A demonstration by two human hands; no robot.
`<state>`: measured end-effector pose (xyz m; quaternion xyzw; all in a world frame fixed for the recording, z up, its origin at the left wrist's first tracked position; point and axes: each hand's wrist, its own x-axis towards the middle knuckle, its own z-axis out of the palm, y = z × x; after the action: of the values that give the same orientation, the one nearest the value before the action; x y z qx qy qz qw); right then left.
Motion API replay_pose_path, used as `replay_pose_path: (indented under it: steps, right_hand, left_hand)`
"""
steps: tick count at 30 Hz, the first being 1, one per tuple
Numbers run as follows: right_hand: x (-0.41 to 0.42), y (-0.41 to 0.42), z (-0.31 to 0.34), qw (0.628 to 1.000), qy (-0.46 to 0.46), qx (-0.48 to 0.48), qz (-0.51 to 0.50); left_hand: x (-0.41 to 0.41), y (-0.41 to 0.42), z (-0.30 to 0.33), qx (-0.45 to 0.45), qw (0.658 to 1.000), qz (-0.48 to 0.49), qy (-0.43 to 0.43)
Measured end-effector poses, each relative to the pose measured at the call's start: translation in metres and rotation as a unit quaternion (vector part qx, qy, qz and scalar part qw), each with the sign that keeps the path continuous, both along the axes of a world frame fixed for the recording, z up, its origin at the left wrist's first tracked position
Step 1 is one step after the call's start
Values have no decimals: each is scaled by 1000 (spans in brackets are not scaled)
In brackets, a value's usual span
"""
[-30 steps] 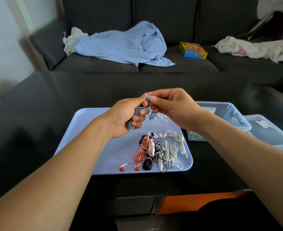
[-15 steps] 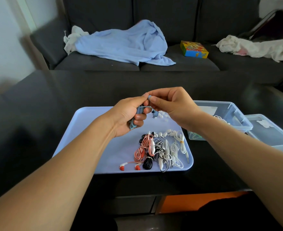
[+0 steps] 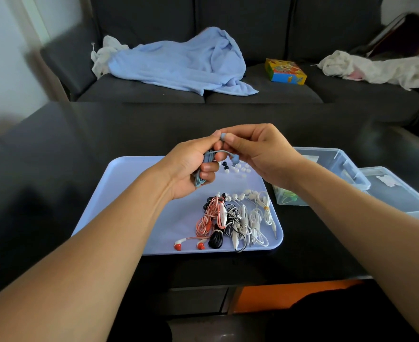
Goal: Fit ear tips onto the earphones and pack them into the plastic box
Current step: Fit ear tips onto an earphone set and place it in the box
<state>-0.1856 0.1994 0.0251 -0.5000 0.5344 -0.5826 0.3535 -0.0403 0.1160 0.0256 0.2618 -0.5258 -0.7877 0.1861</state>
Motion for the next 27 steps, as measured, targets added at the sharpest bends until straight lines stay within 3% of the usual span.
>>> replay_pose_path:
  steps: [4,12,18,27]
  right_hand:
    - [-6,2,0,997,-64,35,39]
    - [-6,1,-2,996,-56,60,-30]
    - [-4,-1,-6,993,-69,28,-91]
    - [1,-8,-12,987,26,11,-160]
  left_hand:
    - [1,-3,0,-49,999,1,-25]
    - [-1,-4,-7,-200,977,31,-69]
    - [-3,-4,-9,-195,976,56,-84]
    - [-3,-9,-16,-217,970,56,-93]
